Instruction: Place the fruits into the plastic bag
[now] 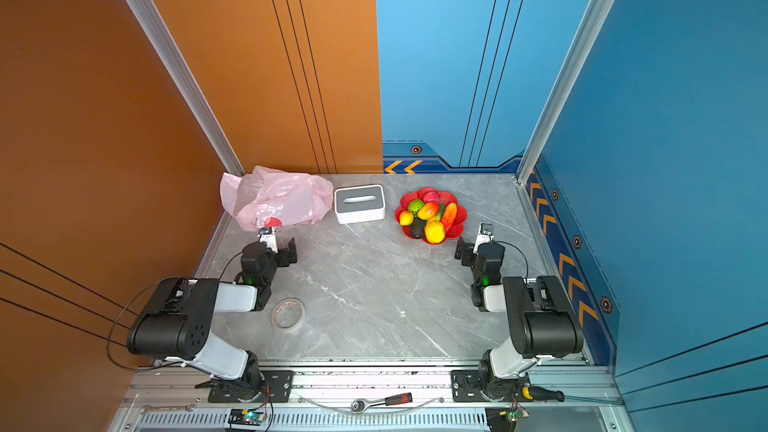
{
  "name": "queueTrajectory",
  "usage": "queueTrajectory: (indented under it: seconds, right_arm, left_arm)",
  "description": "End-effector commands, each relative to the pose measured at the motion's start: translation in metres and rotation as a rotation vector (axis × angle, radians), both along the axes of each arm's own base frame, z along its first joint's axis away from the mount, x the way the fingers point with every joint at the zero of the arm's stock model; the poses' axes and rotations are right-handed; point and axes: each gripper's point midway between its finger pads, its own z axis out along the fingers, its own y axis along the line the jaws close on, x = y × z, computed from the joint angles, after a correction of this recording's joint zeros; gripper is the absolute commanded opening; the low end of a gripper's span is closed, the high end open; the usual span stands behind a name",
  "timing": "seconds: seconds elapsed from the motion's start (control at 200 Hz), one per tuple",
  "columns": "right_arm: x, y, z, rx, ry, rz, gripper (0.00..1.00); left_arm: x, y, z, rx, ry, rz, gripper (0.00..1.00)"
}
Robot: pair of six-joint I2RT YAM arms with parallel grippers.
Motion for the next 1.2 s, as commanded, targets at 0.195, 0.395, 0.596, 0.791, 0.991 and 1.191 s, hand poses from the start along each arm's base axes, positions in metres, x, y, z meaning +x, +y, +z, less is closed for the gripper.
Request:
queueTrajectory:
  seconds: [0.195,0.395,0.596,0.791,0.991,1.191]
  right_arm:
    - [0.0033,0.0014,0.0088,-0.007,-0.017,0.000,1.00]
    - [0.0033,0.0014,0.0091,-0.007,-0.018,-0.001,1.00]
    - [0.0034,0.0009,0.0087,-0.005,-0.017,0.000,1.00]
    - [0.0040,0.0005,0.0097,-0.005,-0.019,0.000,1.00]
    - [0.0038,0.0005,0.0093,-0.002,-0.018,0.001,1.00]
    - [0.0028,-0.0006,0.0106,-0.004,-0.025,-0.008,1.00]
  left_arm:
    - [0.0030,0.0005,0.0027,-0.001,-0.005,-0.006,0.98]
    - [0.0031,0.0010,0.0026,-0.001,-0.006,-0.004,0.97]
    - [0.0033,0.0011,0.0031,-0.001,-0.007,-0.004,0.98]
    - [0.0030,0.0011,0.0028,-0.001,-0.006,-0.004,0.98]
    - [0.0036,0.0013,0.0030,0.000,-0.007,-0.003,0.98]
    - [0.0023,0.0053,0.0070,0.035,-0.013,0.050,0.98]
